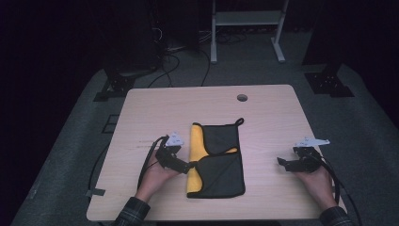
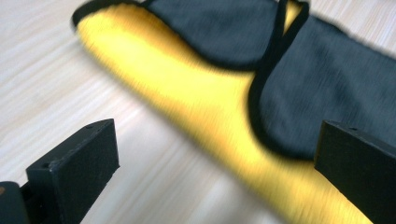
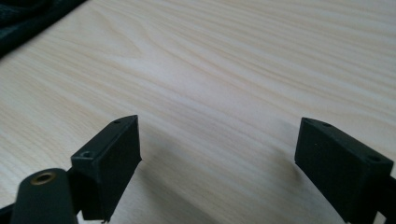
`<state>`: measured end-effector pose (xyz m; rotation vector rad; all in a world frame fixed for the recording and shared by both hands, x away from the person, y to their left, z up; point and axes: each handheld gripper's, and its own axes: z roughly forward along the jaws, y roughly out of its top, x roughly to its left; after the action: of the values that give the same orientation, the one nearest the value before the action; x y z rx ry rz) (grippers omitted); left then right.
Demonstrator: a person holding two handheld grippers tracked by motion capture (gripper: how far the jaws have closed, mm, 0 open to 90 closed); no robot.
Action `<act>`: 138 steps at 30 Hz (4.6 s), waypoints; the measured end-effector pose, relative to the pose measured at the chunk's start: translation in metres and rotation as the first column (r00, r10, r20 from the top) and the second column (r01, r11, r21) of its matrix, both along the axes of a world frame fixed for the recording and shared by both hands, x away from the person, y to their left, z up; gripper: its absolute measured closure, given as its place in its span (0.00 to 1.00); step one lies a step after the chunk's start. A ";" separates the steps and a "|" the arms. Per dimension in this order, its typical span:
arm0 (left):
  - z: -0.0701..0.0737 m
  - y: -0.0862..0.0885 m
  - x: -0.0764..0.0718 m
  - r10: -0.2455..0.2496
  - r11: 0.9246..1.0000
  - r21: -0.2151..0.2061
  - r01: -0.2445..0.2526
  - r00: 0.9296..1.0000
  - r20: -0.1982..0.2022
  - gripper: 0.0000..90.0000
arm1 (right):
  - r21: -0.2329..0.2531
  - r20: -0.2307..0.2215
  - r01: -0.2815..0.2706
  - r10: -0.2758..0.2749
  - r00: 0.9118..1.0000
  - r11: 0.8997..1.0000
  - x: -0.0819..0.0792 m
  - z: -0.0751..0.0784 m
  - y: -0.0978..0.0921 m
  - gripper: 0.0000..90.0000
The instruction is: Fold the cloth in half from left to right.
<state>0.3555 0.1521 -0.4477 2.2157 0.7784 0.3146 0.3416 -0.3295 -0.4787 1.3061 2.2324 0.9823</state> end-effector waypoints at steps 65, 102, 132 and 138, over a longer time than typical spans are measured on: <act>-0.036 0.059 -0.026 0.077 0.996 0.040 -0.078 0.997 0.011 0.00 | 0.074 0.045 -0.432 0.429 0.902 0.899 0.060 0.028 0.222 0.55; -0.036 0.059 -0.026 0.078 0.996 0.039 -0.078 0.997 0.010 0.00 | -0.039 0.120 -0.401 0.402 0.908 0.915 0.061 0.033 0.218 0.91; -0.036 0.059 -0.026 0.078 0.996 0.036 -0.079 0.997 0.012 0.00 | -0.036 0.094 -0.168 0.171 0.981 0.985 0.136 0.015 0.169 0.83; -0.036 0.059 -0.026 0.078 0.996 0.036 -0.078 0.997 0.012 0.00 | -0.018 0.090 -0.107 0.108 0.990 0.994 0.142 0.014 0.155 0.81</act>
<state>0.3292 0.2112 -0.4837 2.2197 0.8615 0.3815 0.4840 -0.1746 -0.4647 1.1225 2.2553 1.0411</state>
